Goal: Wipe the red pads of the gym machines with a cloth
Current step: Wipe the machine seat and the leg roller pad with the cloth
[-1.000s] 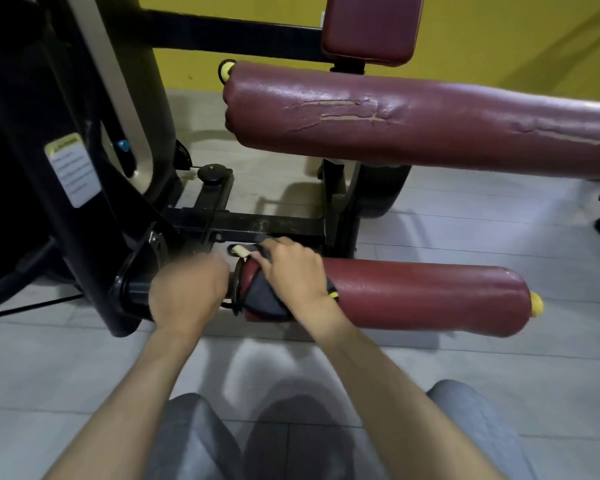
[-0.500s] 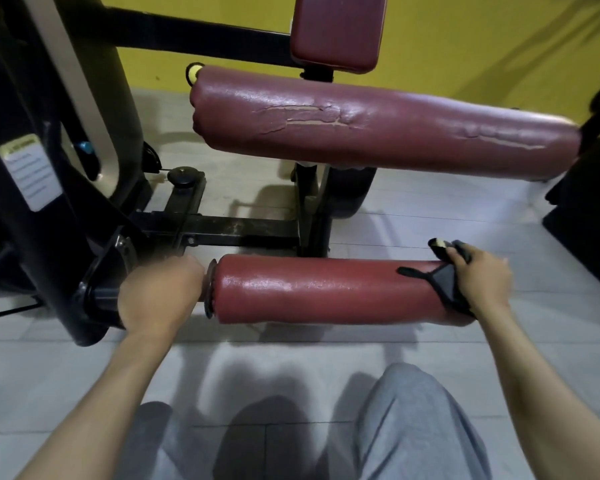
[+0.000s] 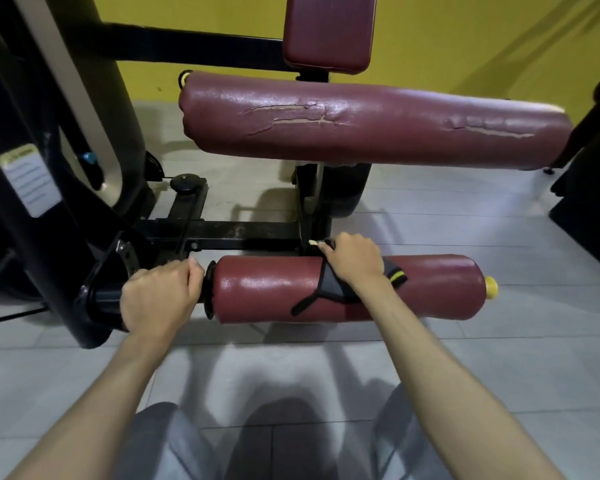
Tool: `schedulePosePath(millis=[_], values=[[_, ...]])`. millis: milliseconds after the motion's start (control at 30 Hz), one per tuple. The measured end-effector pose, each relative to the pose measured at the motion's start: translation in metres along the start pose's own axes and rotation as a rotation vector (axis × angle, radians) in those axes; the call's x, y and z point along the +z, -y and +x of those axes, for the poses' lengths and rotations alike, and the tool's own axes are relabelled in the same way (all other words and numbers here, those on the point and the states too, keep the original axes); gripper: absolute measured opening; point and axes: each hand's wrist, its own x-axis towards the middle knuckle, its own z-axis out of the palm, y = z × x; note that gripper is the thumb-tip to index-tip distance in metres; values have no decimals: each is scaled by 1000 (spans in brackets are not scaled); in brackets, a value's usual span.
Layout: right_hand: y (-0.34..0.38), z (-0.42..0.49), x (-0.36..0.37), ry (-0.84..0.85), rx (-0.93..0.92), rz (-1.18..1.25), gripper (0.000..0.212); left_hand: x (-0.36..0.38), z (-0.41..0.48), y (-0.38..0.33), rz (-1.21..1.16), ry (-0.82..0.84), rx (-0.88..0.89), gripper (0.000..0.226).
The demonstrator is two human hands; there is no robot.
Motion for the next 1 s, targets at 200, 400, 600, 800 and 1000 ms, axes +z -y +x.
schedulePosePath(millis=[200, 400, 600, 800, 1000], values=[[28, 52, 3, 438, 131, 5, 51, -3, 1, 2, 22, 10, 45, 49], [13, -32, 17, -237, -48, -8, 42, -4, -2, 1, 13, 8, -34, 47], [-7, -89, 55, -509, -215, 208, 33, -6, -2, 1, 18, 20, -20, 47], [-29, -41, 28, -424, -94, 18, 34, -4, -1, 1, 40, -10, 4, 45], [40, -37, 35, -363, -1, 22, 31, 3, 1, 3, 28, -24, 22, 46]])
